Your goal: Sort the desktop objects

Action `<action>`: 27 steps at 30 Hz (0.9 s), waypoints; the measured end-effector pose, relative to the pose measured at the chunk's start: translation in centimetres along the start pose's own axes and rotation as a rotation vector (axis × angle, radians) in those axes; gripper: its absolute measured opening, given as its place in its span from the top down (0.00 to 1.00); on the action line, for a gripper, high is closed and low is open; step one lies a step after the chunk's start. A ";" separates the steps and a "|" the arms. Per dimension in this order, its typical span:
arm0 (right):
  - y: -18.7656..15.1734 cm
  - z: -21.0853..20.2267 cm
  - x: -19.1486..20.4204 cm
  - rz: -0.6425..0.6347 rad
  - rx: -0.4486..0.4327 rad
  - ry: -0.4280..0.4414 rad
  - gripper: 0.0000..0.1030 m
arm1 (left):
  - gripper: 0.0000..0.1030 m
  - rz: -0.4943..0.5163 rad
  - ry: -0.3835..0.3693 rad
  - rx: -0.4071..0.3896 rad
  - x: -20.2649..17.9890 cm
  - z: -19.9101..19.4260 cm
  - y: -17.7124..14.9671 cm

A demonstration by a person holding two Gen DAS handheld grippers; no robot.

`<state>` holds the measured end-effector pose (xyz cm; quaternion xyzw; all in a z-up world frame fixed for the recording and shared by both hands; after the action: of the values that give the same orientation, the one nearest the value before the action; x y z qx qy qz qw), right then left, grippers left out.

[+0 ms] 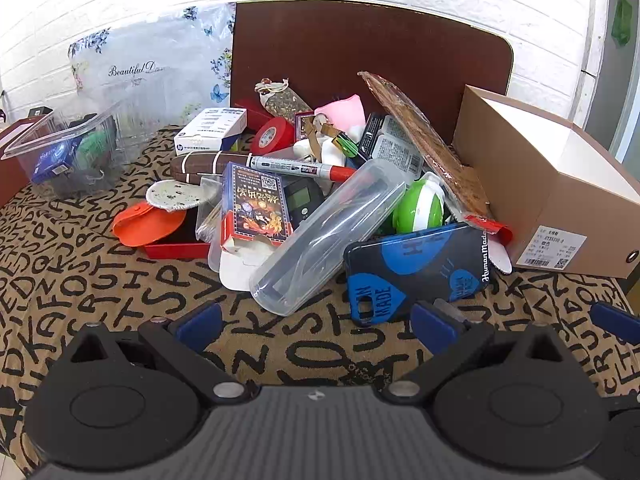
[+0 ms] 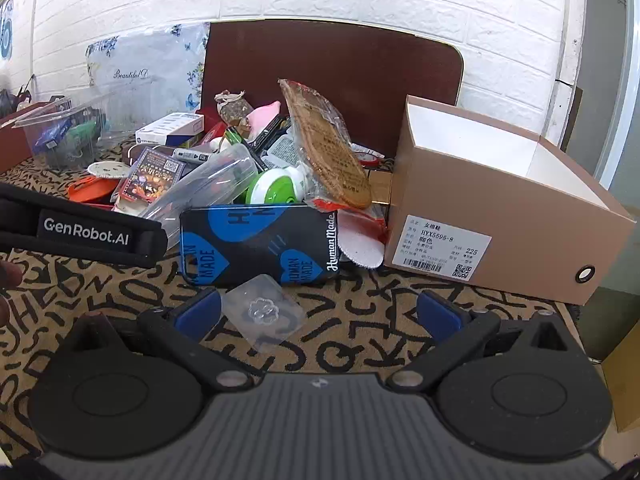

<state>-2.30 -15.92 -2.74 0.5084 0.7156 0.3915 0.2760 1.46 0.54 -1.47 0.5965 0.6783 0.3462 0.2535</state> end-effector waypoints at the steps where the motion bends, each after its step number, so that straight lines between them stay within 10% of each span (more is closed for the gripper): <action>1: 0.0 0.1 0.0 0.000 0.004 0.004 0.02 | 0.00 0.000 -0.001 0.002 0.0 0.0 0.0; 27: -0.8 2.3 0.0 0.012 0.063 0.105 0.02 | 0.00 0.009 -0.019 0.062 -0.6 2.4 -0.1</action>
<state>-0.86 -15.40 -4.64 0.4999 0.7381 0.3965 0.2195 3.33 0.36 -3.14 0.6105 0.6835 0.3205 0.2395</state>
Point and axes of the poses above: each gripper's, at about its wrist camera, not at the fingertips, and z roughly the way its jaws point, x to its left, y to its top, the point moved 1 cm from there along z, roughly the way its jaws point, and after that the axes turned 10 degrees about y, right-handed, at the moved point
